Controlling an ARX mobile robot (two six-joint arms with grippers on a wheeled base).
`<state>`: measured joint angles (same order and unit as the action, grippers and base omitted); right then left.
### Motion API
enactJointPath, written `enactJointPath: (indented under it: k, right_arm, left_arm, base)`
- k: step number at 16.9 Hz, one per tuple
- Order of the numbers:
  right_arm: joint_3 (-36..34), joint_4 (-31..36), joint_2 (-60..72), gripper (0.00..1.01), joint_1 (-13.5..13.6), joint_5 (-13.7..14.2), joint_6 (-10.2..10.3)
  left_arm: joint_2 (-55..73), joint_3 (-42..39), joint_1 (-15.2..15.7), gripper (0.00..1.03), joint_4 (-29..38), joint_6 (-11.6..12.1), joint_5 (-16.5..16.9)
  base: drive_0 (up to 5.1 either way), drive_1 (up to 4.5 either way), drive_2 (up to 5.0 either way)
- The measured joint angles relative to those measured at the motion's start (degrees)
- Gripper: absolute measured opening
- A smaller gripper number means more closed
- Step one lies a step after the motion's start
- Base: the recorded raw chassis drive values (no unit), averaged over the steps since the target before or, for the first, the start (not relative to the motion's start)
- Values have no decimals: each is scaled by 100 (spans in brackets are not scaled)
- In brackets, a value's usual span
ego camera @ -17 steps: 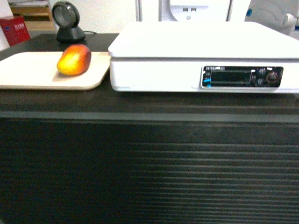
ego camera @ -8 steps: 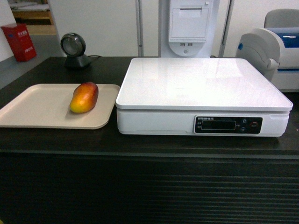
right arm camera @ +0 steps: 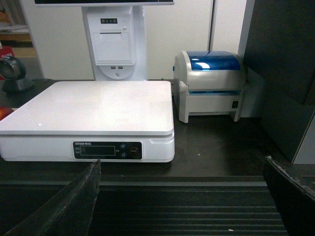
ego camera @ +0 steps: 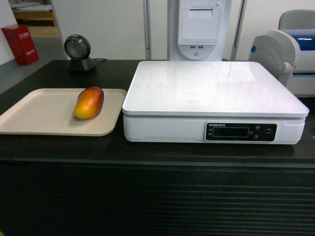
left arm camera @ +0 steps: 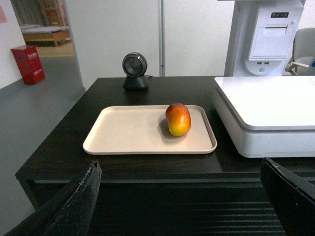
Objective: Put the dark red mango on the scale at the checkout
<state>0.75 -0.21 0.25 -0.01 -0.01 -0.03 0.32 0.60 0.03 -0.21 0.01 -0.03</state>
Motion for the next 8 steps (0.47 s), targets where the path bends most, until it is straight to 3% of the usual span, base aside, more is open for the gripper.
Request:
enactJointPath:
  k: [8]
  right_arm:
    - [0, 0, 0, 98, 0, 0, 0]
  left_arm:
    - [0, 0, 0, 98, 2, 0, 0]
  base:
    - [0, 0, 0]
